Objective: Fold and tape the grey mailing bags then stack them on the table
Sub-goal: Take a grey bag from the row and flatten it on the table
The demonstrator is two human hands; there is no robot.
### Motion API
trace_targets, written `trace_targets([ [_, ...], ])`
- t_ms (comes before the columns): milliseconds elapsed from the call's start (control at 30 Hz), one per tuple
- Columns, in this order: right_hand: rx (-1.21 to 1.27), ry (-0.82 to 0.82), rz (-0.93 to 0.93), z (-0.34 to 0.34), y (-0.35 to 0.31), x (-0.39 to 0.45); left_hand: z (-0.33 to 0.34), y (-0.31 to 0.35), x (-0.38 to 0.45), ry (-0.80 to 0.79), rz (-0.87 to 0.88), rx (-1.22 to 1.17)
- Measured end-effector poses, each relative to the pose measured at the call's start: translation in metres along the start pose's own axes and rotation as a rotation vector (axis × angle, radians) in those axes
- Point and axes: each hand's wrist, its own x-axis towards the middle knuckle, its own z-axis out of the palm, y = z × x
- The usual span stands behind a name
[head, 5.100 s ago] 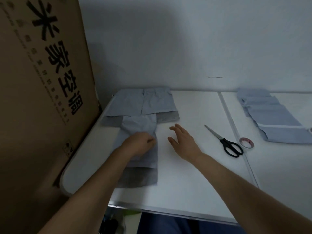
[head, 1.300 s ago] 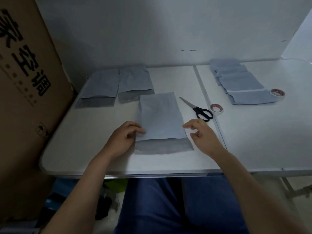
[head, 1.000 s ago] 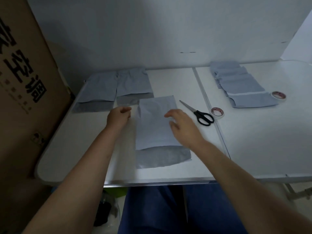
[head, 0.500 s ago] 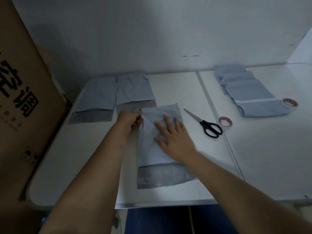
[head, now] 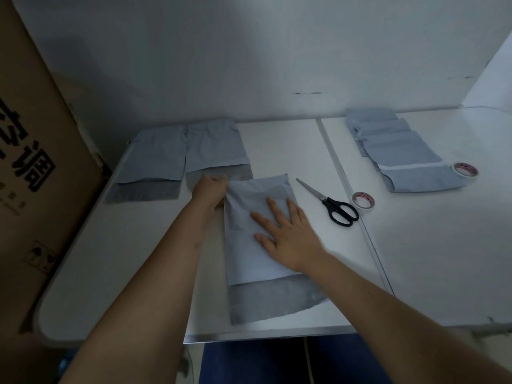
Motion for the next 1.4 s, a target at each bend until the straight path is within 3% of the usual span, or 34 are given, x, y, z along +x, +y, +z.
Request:
trace_targets([
  [167,0.012,0.001,0.005,0.002,0.001,-0.008,0.014,0.002,-0.017,-0.094,0.191,-0.030],
  [267,0.011,0.011,0.019,0.002,0.001,-0.009,0.019,-0.002,-0.020,-0.008,0.301,0.053],
  [367,0.012,0.002,0.032,0.002,0.000,-0.007,0.022,0.001,-0.032,0.184,0.742,0.348],
  [433,0.012,0.021,0.034,0.002,0.001,-0.005,0.024,0.000,-0.043,0.044,0.995,0.506],
  [467,0.011,0.030,0.036,0.001,0.002,-0.004,0.026,-0.004,-0.047,-0.079,1.033,0.565],
  [567,0.012,0.025,0.032,-0.001,0.008,-0.003,0.028,-0.028,-0.052,-0.280,0.998,0.657],
  [700,0.180,0.096,-0.023,-0.010,0.014,-0.007,0.026,-0.034,-0.060,-0.289,0.920,0.577],
  [833,0.400,0.289,-0.044,-0.014,0.023,-0.018,0.011,-0.023,-0.086,-0.354,0.682,0.454],
  [1100,0.719,0.075,0.071,-0.034,0.036,-0.045,-0.042,-0.040,-0.124,-0.805,0.470,0.704],
  [1233,0.795,0.053,0.088,-0.035,0.045,-0.057,-0.044,-0.049,-0.130,-0.766,0.521,0.718],
  [1400,0.784,0.039,0.094,-0.041,0.051,-0.067,-0.037,-0.053,-0.133,-0.600,0.473,0.465],
])
